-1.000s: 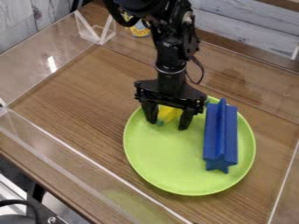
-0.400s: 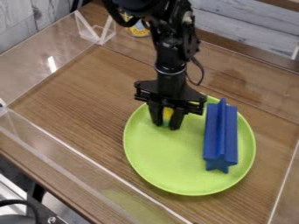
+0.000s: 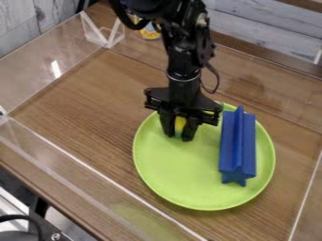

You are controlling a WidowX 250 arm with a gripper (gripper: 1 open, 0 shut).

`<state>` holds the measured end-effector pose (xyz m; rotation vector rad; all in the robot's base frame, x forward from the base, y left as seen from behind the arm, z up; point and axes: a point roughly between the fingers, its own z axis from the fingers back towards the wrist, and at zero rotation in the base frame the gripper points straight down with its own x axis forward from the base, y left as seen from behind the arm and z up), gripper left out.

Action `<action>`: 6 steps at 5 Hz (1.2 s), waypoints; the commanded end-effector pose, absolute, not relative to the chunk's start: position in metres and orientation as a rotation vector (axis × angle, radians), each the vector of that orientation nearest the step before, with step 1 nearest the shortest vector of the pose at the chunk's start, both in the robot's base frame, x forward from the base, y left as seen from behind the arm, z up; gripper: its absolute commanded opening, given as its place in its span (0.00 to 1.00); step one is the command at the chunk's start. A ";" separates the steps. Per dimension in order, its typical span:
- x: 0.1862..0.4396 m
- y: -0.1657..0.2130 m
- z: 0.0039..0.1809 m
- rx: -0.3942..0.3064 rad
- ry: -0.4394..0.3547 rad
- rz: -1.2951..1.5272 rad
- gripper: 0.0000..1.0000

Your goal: Remove the banana from inside the green plate and put it on the table

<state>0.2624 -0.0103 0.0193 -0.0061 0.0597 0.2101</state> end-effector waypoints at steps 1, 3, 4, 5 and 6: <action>0.262 -0.013 0.027 -0.002 0.046 0.185 0.00; 0.260 -0.013 0.030 0.003 0.056 0.163 0.00; 0.258 -0.013 0.030 0.005 0.061 0.153 0.00; 0.257 -0.014 0.031 0.005 0.066 0.144 0.00; 0.256 -0.014 0.032 0.006 0.071 0.134 0.00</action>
